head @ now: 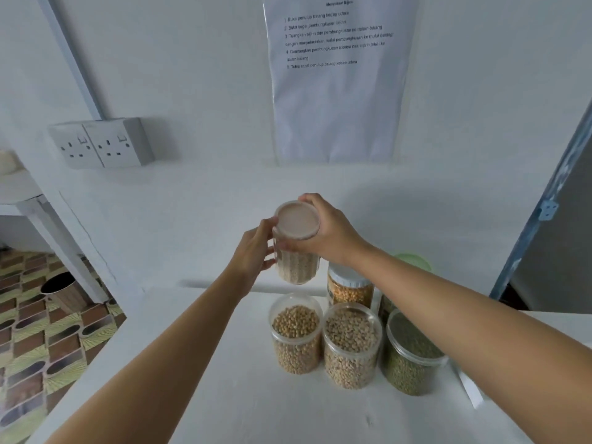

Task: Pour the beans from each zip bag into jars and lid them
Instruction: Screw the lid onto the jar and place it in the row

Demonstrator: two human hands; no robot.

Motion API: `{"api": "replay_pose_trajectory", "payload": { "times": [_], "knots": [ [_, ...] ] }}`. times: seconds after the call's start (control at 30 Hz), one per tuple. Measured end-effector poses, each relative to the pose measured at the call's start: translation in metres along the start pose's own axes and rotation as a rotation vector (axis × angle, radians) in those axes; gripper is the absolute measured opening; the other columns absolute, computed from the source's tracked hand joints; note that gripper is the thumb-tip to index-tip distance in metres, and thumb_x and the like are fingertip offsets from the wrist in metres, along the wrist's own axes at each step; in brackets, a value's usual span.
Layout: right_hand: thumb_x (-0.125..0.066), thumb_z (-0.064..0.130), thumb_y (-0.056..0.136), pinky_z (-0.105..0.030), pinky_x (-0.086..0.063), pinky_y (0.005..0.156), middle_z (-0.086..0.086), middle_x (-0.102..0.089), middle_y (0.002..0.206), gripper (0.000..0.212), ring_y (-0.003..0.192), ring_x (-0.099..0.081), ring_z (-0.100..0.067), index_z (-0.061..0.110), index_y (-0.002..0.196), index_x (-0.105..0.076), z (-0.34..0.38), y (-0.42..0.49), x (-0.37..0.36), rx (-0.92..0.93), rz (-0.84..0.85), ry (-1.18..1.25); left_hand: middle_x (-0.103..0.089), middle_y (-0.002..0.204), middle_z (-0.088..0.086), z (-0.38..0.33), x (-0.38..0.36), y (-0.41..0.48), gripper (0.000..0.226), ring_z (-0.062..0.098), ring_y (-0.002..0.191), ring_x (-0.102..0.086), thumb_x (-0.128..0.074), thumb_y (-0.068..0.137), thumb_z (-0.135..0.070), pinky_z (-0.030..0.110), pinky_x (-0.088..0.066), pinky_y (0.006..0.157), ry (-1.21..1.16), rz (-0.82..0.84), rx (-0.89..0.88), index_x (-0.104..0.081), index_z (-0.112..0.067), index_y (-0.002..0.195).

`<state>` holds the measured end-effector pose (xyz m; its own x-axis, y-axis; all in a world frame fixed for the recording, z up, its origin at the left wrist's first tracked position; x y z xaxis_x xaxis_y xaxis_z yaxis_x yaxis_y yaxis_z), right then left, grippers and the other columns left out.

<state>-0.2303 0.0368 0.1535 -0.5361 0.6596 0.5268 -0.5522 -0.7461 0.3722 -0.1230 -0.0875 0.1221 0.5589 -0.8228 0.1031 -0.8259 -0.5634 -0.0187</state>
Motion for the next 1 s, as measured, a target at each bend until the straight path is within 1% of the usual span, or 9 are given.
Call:
{"api": "replay_pose_trajectory", "payload": {
  "times": [0.1, 0.2, 0.3, 0.4, 0.53, 0.6, 0.7, 0.8, 1.0],
  "knots": [
    [-0.086, 0.068, 0.063, -0.042, -0.05, 0.095, 0.012, -0.057, 0.126, 0.089, 0.113, -0.057, -0.012, 0.03, 0.132, -0.044, -0.019, 0.006, -0.011, -0.035, 0.013, -0.137, -0.071, 0.115, 0.009, 0.023, 0.001, 0.015, 0.046, 0.025, 0.106, -0.067, -0.039, 0.106, -0.045, 0.038, -0.053, 0.091, -0.004, 0.01, 0.033, -0.067, -0.012, 0.12],
    [-0.074, 0.081, 0.065, -0.05, -0.041, 0.101, 0.01, -0.057, 0.132, 0.094, 0.118, -0.056, -0.016, 0.03, 0.137, -0.041, -0.032, 0.006, -0.022, -0.094, 0.085, -0.403, -0.069, 0.112, 0.01, 0.046, -0.001, 0.02, 0.043, 0.025, 0.105, -0.067, -0.034, 0.107, -0.041, 0.039, -0.054, 0.09, 0.004, 0.024, 0.075, -0.067, -0.015, 0.116],
    [-0.063, 0.087, 0.07, -0.05, -0.035, 0.101, 0.006, -0.056, 0.135, 0.095, 0.12, -0.055, -0.019, 0.025, 0.139, -0.04, -0.041, 0.0, -0.033, -0.116, 0.172, -0.56, -0.067, 0.106, 0.008, 0.064, -0.005, 0.018, 0.043, 0.022, 0.097, -0.065, -0.031, 0.109, -0.037, 0.033, -0.052, 0.08, 0.024, 0.026, 0.107, -0.066, -0.014, 0.114],
    [-0.058, 0.089, 0.072, -0.048, -0.038, 0.1, 0.002, -0.058, 0.128, 0.095, 0.114, -0.057, -0.022, 0.02, 0.136, -0.045, -0.048, -0.007, -0.038, -0.114, 0.238, -0.655, -0.067, 0.11, 0.007, 0.077, -0.012, 0.012, 0.042, 0.023, 0.105, -0.064, -0.028, 0.11, -0.036, 0.032, -0.051, 0.08, 0.065, 0.047, 0.127, -0.065, -0.016, 0.11],
    [-0.058, 0.087, 0.074, -0.046, -0.043, 0.098, 0.0, -0.06, 0.12, 0.09, 0.107, -0.059, -0.022, 0.019, 0.132, -0.053, -0.047, -0.014, -0.044, -0.083, 0.275, -0.737, -0.066, 0.118, 0.011, 0.087, -0.013, 0.007, 0.044, 0.029, 0.116, -0.062, -0.027, 0.111, -0.039, 0.034, -0.052, 0.084, 0.098, 0.061, 0.121, -0.063, -0.015, 0.118],
    [-0.056, 0.086, 0.077, -0.046, -0.044, 0.098, 0.0, -0.062, 0.123, 0.083, 0.11, -0.06, -0.021, 0.024, 0.132, -0.057, -0.042, -0.017, -0.044, -0.045, 0.265, -0.717, -0.067, 0.118, 0.005, 0.089, -0.013, 0.005, 0.046, 0.028, 0.118, -0.062, -0.025, 0.111, -0.043, 0.041, -0.05, 0.094, 0.109, 0.074, 0.115, -0.063, -0.018, 0.121],
    [-0.053, 0.072, 0.091, -0.045, -0.042, 0.1, 0.002, -0.064, 0.126, 0.064, 0.113, -0.06, -0.019, 0.025, 0.132, -0.063, -0.033, -0.029, -0.024, -0.013, 0.17, -0.673, -0.061, 0.131, -0.005, 0.094, -0.013, 0.0, 0.048, 0.021, 0.125, -0.055, -0.024, 0.107, -0.057, 0.045, -0.045, 0.101, 0.087, 0.103, 0.121, -0.057, -0.034, 0.132],
    [-0.055, 0.053, 0.099, -0.045, -0.042, 0.101, 0.002, -0.066, 0.12, 0.044, 0.109, -0.06, -0.018, 0.019, 0.124, -0.067, -0.033, -0.059, 0.015, 0.011, -0.012, -0.657, -0.051, 0.15, -0.006, 0.105, -0.016, -0.007, 0.064, 0.015, 0.134, -0.048, -0.021, 0.1, -0.07, 0.045, -0.038, 0.11, 0.064, 0.119, 0.126, -0.048, -0.037, 0.149],
    [-0.061, 0.041, 0.098, -0.051, -0.044, 0.101, -0.003, -0.058, 0.131, 0.038, 0.125, -0.05, -0.025, 0.017, 0.127, -0.064, -0.085, -0.126, 0.09, -0.185, -0.425, -0.556, -0.046, 0.154, -0.004, 0.114, -0.025, -0.017, 0.08, 0.012, 0.135, -0.046, -0.03, 0.092, -0.083, 0.043, -0.036, 0.099, -0.057, 0.026, 0.209, -0.045, -0.031, 0.152]
  ]
}}
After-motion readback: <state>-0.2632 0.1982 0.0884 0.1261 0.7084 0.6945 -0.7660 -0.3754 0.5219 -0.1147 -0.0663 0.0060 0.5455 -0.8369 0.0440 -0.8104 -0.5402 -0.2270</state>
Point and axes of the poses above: each hand's wrist, its own y-axis towards the middle knuckle, its own x-axis out of the back of the hand, z = x × y, the point moved 5 cm from there along y, towards the middle knuckle
